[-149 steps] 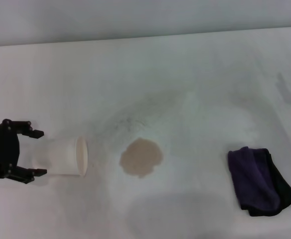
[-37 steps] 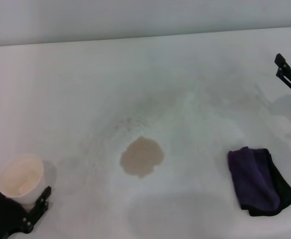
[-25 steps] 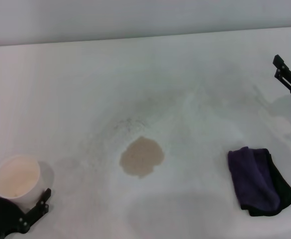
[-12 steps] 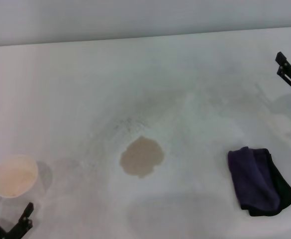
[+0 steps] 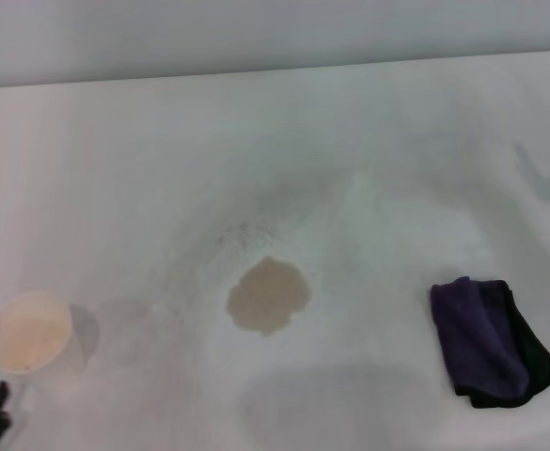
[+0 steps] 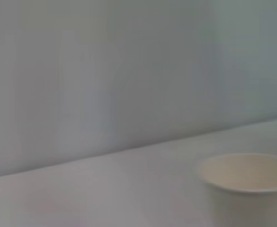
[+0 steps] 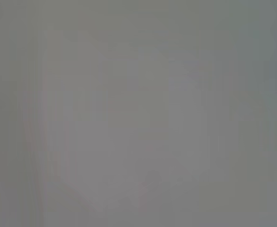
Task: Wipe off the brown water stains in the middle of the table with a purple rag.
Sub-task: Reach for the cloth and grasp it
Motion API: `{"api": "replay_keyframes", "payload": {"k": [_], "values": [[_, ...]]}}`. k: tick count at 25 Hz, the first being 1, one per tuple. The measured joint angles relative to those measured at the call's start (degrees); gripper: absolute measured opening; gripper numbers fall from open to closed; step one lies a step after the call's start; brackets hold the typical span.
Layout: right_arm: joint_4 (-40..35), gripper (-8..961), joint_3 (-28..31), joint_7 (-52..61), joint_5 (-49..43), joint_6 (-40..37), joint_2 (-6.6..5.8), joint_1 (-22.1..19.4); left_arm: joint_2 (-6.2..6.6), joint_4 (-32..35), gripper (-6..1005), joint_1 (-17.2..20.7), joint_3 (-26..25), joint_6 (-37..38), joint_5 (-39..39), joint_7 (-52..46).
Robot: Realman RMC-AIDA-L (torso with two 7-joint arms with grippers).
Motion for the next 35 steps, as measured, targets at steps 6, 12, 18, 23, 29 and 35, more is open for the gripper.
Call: {"api": "replay_keyframes", "payload": {"k": [6, 12, 18, 23, 29, 35], "values": [[-12.98, 836, -3.58, 29.1, -7.53, -5.63, -0.27, -0.92, 0.19, -0.18, 891, 0.82, -0.1, 1.28, -8.54, -0.07], [-30.63, 739, -6.17, 55.9, -24.85, -5.5, -0.48, -0.27, 0.29, -0.02, 891, 0.43, -0.22, 1.74, -17.13, -0.71], [-57.19, 695, -17.91, 84.49, -48.59, -4.89, -0.49, -0.15, 0.65, 1.19, 892, -1.33, -0.23, 2.23, -20.53, -3.0], [-75.95, 702, -30.34, 108.13, -73.28, 0.93, -0.36, 1.86, 0.72, 4.21, 892, -1.88, -0.22, 2.31, -21.44, -3.15], [-80.23, 719, -41.51, 122.05, -88.75, 11.87, 0.28, 7.23, 0.72, 7.23, 891, -2.51, -0.22, 2.4, -21.49, -3.14], [-80.26, 727, -49.56, 131.81, -93.81, 18.59, 0.25, 9.74, 1.0, 8.39, 891, -3.48, -0.31, 2.49, -22.18, -3.13]]}}
